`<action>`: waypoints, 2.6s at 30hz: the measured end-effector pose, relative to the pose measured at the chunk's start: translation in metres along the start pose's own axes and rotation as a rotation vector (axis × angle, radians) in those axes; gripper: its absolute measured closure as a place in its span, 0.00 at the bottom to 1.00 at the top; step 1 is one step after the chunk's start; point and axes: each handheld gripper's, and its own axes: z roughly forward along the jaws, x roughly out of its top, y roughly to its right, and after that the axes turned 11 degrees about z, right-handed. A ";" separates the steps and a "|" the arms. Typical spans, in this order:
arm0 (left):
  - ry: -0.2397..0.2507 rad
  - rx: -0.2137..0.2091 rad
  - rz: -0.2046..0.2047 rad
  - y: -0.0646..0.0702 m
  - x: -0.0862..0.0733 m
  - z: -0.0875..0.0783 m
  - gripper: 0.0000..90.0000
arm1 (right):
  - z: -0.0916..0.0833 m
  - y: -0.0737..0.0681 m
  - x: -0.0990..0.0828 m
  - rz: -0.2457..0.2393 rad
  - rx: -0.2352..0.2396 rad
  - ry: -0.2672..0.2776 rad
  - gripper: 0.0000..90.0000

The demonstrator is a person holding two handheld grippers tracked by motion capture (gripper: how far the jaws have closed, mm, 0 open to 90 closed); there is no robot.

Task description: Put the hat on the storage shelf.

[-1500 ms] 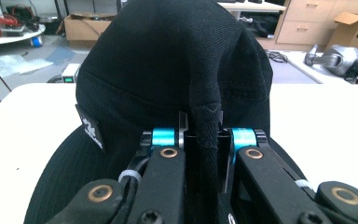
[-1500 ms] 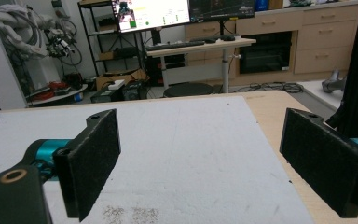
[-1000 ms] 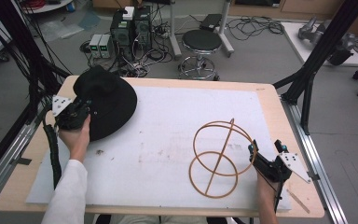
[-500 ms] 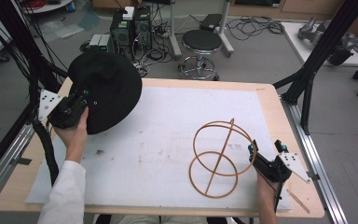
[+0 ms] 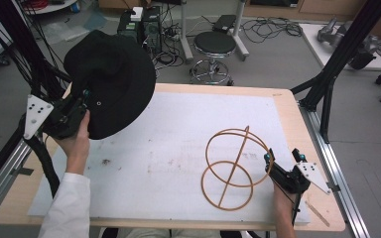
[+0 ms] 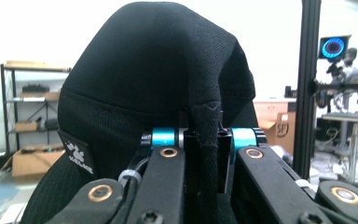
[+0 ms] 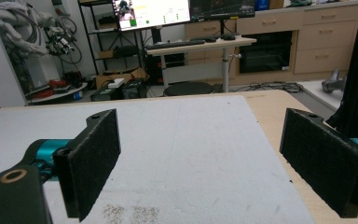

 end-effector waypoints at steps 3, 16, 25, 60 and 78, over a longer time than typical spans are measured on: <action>0.044 -0.026 0.010 0.001 0.008 -0.004 0.97 | 0.000 0.000 0.000 0.004 0.002 0.003 0.13; 0.141 -0.137 0.034 0.012 0.029 -0.016 0.97 | 0.000 -0.001 0.000 0.003 0.014 0.005 0.13; 0.203 -0.288 0.025 0.037 0.043 -0.013 0.97 | -0.001 -0.002 0.000 -0.001 0.023 0.008 0.13; 0.290 -0.686 -0.104 0.115 0.057 0.003 0.97 | -0.001 -0.002 0.000 -0.009 0.035 0.003 0.13; 0.245 -0.889 -0.101 0.167 0.053 0.020 0.97 | -0.001 -0.002 0.000 -0.011 0.039 0.002 0.13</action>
